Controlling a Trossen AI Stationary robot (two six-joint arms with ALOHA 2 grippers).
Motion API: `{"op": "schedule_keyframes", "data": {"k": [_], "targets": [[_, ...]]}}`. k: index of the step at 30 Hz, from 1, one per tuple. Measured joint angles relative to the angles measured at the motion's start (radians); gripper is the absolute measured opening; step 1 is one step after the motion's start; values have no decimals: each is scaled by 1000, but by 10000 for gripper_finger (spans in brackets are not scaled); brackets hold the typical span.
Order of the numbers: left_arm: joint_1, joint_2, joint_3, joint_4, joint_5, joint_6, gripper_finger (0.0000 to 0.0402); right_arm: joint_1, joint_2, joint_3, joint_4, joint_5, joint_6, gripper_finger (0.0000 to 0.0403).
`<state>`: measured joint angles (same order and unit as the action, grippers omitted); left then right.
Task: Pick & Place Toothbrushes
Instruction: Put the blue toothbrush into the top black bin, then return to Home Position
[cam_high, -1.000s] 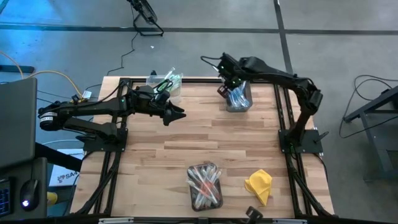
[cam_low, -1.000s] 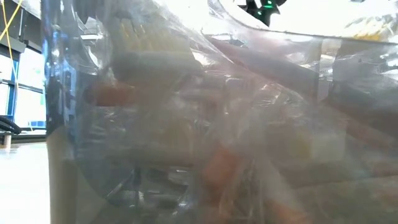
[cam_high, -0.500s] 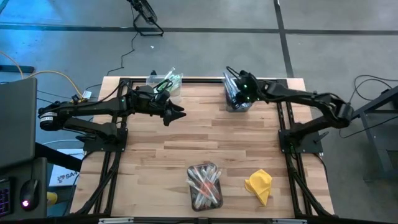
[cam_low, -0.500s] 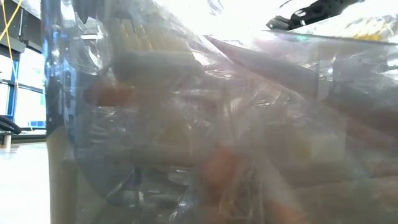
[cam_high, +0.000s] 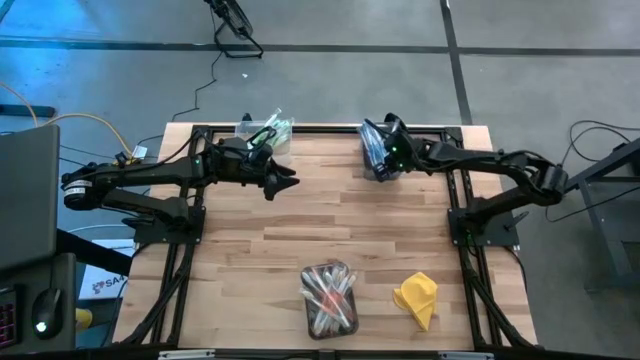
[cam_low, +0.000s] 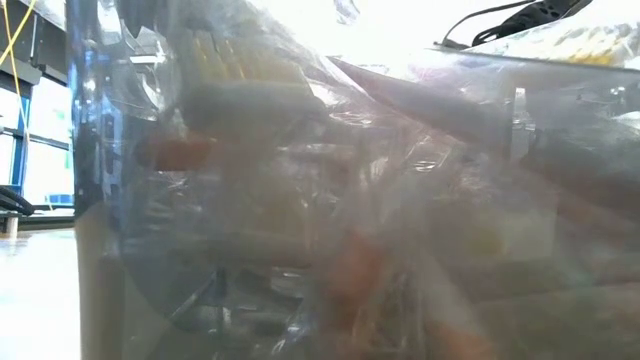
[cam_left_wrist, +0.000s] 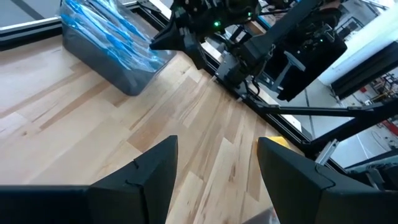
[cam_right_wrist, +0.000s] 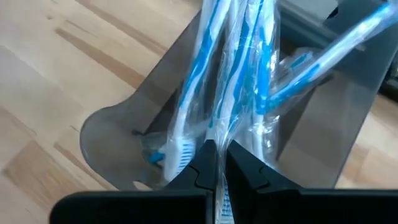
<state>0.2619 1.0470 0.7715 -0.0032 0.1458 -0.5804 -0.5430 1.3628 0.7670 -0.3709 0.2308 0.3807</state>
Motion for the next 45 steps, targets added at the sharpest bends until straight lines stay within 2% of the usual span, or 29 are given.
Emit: {"op": "schedule_keyframes", "data": {"k": [9,12,23,27,31,37,45], "targets": [[0,0,0,0,-3,0,216,0,0,0,-36,4,-42,9],[0,0,0,0,-4,0,216,0,0,0,-49,4,-44,21],[0,0,0,0,-4,0,216,0,0,0,-53,6,-52,146],[0,0,0,0,-4,0,216,0,-2,0,-45,16,-71,167],[0,0,0,0,-4,0,216,0,-2,0,-44,24,-71,165],[0,0,0,0,-4,0,216,0,-28,0,-44,-2,-66,141],[0,0,0,0,-4,0,216,0,-180,0,-42,-15,-64,112]]}}
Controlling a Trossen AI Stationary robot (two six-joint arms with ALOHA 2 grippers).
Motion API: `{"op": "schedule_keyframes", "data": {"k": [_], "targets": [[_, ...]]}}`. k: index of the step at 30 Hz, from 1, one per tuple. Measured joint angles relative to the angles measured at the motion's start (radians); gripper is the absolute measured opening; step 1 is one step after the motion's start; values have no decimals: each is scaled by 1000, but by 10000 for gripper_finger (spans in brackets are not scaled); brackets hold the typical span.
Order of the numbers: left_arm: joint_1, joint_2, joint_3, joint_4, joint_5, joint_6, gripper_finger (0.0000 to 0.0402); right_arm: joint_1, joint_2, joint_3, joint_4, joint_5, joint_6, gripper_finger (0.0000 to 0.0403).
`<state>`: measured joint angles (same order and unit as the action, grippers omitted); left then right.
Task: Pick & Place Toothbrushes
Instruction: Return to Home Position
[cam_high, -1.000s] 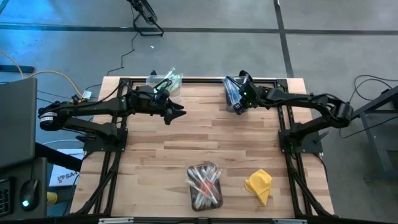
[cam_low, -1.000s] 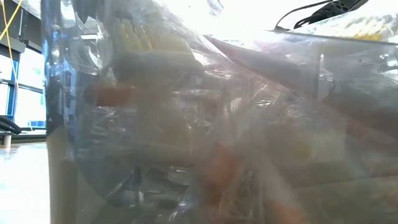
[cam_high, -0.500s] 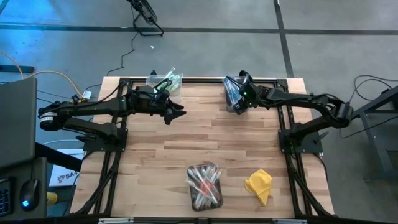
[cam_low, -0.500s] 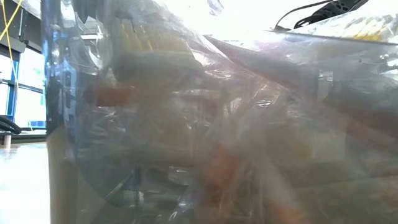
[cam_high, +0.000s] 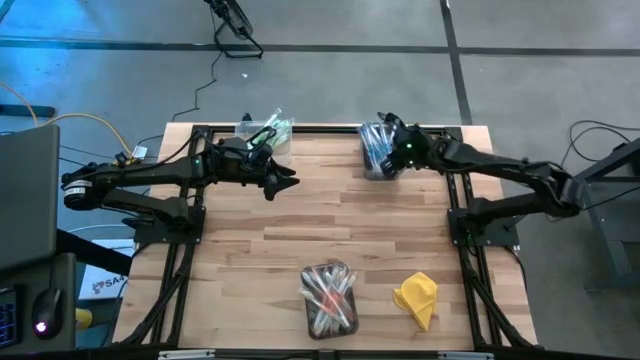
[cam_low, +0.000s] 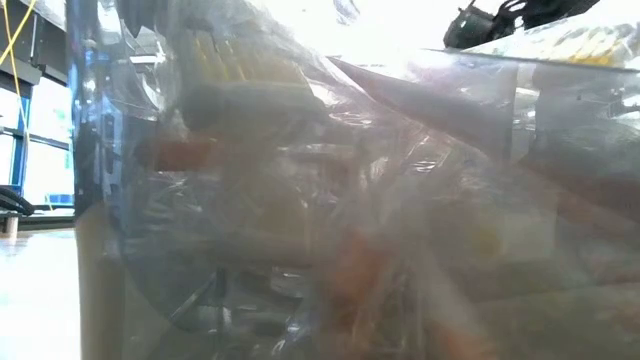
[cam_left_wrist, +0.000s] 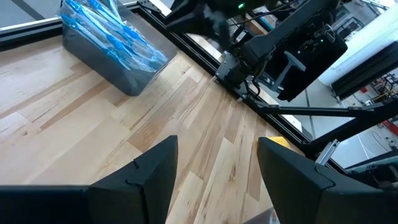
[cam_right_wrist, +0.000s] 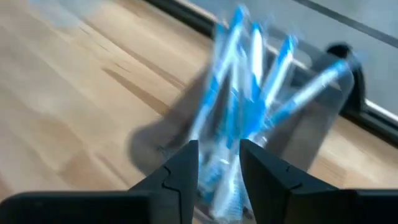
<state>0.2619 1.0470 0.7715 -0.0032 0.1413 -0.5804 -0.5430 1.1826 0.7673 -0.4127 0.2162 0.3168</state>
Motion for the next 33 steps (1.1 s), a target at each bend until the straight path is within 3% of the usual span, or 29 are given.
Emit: {"op": "schedule_keyframes", "data": {"k": [9,21,24,33], "targets": [[0,0,0,0,-6,0,216,7,-156,0,102,-154,19,89],[0,0,0,0,-6,0,216,69,-181,0,251,-372,28,28],[0,0,0,0,-5,0,216,87,-181,0,272,-396,26,7],[0,0,0,2,-6,0,216,130,-181,1,276,-402,27,4]]}}
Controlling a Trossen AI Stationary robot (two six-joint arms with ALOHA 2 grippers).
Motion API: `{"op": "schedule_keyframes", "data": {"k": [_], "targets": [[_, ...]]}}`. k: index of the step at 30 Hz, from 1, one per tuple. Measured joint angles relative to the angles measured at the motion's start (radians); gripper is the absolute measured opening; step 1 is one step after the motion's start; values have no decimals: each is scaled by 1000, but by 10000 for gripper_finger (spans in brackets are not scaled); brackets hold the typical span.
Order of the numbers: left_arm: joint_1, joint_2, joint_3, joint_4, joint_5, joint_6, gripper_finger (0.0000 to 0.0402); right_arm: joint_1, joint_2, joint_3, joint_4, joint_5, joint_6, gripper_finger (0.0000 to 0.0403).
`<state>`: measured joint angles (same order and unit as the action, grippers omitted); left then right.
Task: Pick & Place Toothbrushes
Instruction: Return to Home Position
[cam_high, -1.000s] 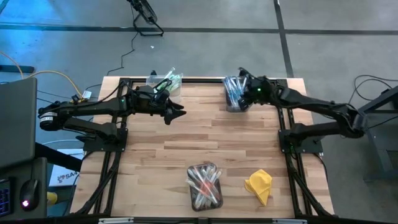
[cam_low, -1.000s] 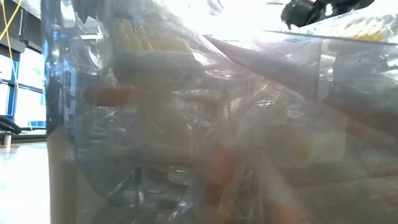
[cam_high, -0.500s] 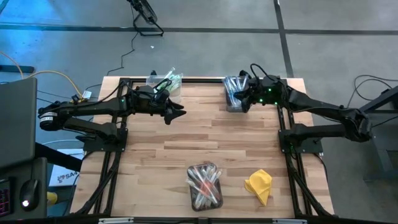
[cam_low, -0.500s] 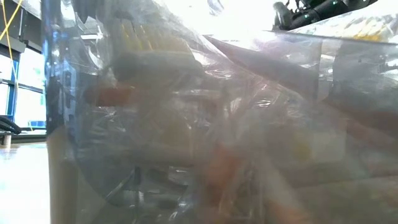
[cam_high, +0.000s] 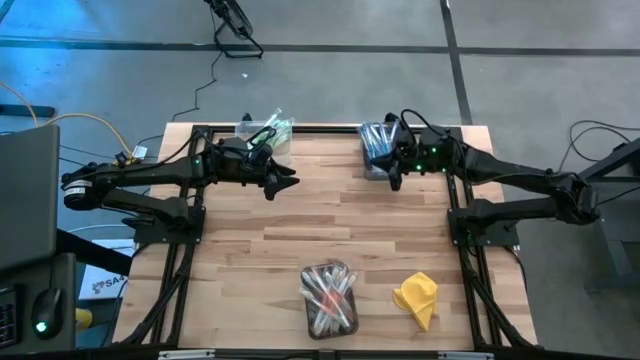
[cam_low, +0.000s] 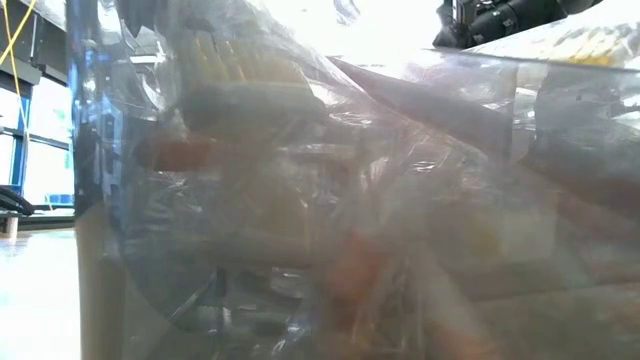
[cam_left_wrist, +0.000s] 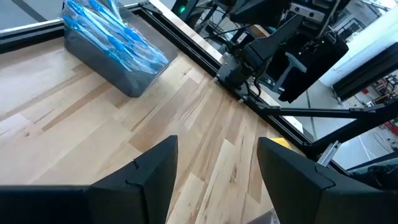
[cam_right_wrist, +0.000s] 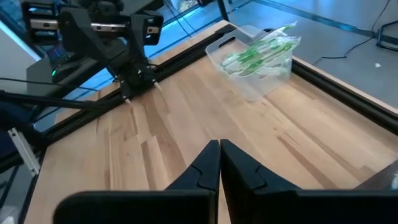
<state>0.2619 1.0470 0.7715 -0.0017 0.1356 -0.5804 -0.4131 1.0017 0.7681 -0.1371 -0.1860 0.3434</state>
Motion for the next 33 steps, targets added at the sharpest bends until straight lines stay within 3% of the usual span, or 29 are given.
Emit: {"op": "schedule_keyframes", "data": {"k": [6,21,27,33], "targets": [[0,0,0,4,-62,22,194,44,0,0,0,0,14,3],[-2,0,0,59,-79,162,9,173,1,0,82,-1,26,2],[-103,0,0,232,-101,333,2,228,1,0,237,-18,-58,2],[-277,-1,0,226,-305,402,1,286,1,0,262,-26,-84,2]]}}
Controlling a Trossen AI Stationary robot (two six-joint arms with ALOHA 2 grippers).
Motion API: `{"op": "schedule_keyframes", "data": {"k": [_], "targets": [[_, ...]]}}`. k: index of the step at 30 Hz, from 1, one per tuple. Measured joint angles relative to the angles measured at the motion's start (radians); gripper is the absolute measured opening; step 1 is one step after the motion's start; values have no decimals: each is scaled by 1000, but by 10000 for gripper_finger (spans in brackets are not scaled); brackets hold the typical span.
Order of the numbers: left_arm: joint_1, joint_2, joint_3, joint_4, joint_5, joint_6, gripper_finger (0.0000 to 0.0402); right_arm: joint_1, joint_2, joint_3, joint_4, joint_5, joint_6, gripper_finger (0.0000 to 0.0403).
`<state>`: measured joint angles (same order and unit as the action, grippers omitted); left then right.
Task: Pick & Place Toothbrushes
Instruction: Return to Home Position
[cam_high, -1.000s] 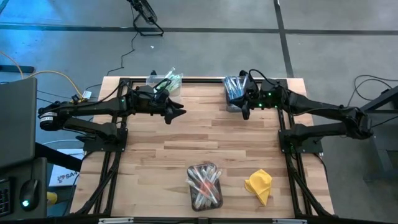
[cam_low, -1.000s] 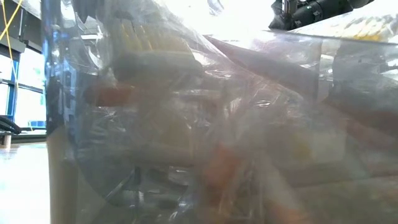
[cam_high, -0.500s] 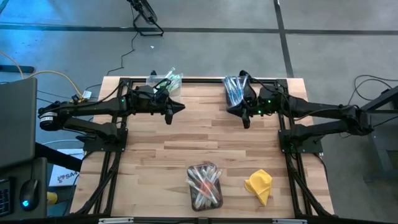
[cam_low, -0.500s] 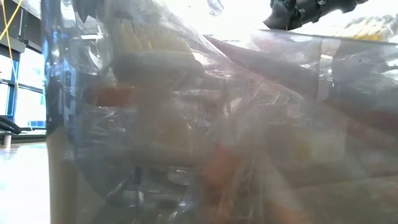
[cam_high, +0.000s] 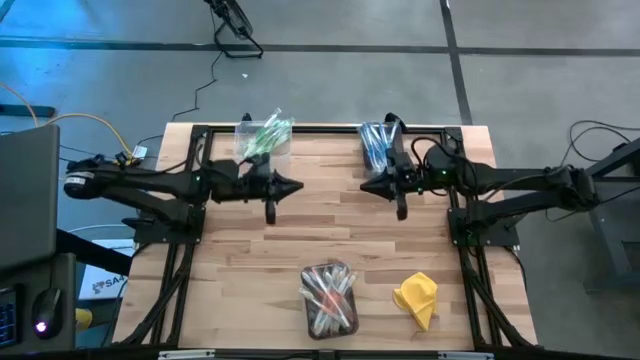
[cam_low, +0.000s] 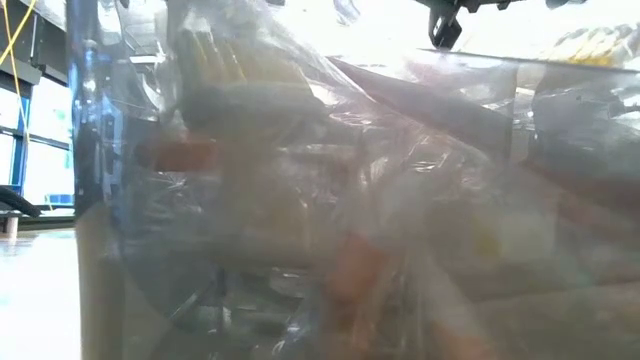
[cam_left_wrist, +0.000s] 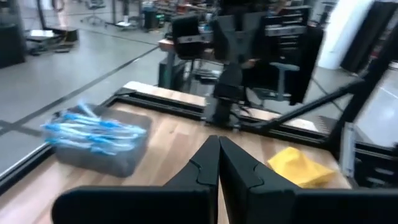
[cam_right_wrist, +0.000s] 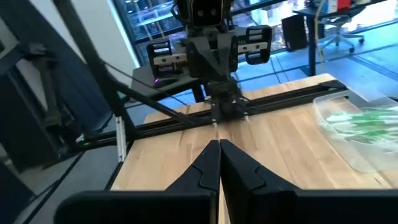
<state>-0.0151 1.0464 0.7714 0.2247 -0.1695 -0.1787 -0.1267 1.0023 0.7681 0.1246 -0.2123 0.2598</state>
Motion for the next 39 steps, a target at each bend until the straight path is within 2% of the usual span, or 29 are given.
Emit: {"op": "schedule_keyframes", "data": {"k": [4,7,14,17,19,28,32,39], "targets": [[-70,-4,0,3,-9,18,0,31,0,0,6,0,-32,2],[-78,-16,-1,-8,-3,18,0,43,0,0,13,12,-53,2],[-78,-31,-1,-38,-1,18,1,44,0,0,14,212,-21,2],[-77,-31,-1,-57,-1,18,1,44,0,0,-2,261,-21,2],[-77,-32,-1,-70,-1,18,1,44,0,0,-20,256,-7,2],[-77,-31,-1,-129,-1,56,2,49,0,0,-23,105,145,2],[-77,-31,-1,-148,-1,128,2,48,0,0,-27,110,120,2],[-77,-33,-1,-156,0,107,2,49,0,0,-44,120,134,2]]}}
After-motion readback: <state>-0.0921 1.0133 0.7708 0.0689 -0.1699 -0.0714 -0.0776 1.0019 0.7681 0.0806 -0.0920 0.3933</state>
